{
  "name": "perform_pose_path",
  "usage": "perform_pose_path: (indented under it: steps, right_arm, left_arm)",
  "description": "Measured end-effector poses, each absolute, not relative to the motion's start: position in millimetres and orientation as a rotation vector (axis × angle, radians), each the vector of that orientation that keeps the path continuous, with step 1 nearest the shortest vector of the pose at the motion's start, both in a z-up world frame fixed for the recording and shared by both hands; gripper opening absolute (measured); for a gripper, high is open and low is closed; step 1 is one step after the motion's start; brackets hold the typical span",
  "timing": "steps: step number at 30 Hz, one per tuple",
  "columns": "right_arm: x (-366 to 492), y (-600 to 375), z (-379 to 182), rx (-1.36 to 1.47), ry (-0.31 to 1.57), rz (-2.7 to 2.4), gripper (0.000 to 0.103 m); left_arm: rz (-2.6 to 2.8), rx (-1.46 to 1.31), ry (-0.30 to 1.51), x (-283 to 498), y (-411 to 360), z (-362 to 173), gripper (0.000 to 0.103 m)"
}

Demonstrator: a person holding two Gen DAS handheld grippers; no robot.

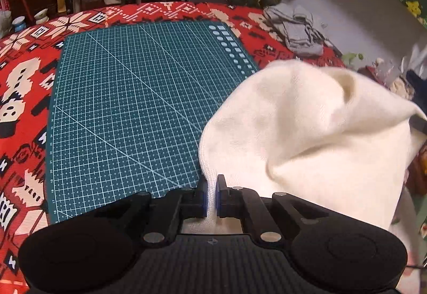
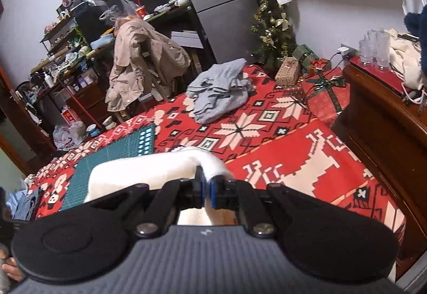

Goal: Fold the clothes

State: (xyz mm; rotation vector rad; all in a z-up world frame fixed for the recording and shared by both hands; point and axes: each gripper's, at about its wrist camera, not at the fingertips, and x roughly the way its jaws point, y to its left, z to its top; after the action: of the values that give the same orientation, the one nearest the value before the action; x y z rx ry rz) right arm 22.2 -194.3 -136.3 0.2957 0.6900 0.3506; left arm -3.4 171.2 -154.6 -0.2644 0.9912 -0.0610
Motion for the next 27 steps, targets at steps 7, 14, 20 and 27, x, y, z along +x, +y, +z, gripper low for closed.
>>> perform_pose_path:
  steps: [7, 14, 20, 27]
  right_arm:
    - [41, -166, -82, 0.261, 0.631, 0.481, 0.004]
    - [79, -102, 13, 0.142, 0.449, 0.614, 0.004]
    - [107, -44, 28, 0.106, 0.445, 0.672, 0.004]
    - [106, -23, -54, 0.141, 0.657, 0.685, 0.004]
  left_arm:
    - [0.003, -0.416, 0.809, -23, 209, -79, 0.005]
    - [0.053, -0.443, 0.549, -56, 245, 20, 0.005]
    - [0.044, -0.448, 0.573, -82, 242, 9, 0.005]
    - [-0.037, -0.542, 0.791, -102, 223, -72, 0.005]
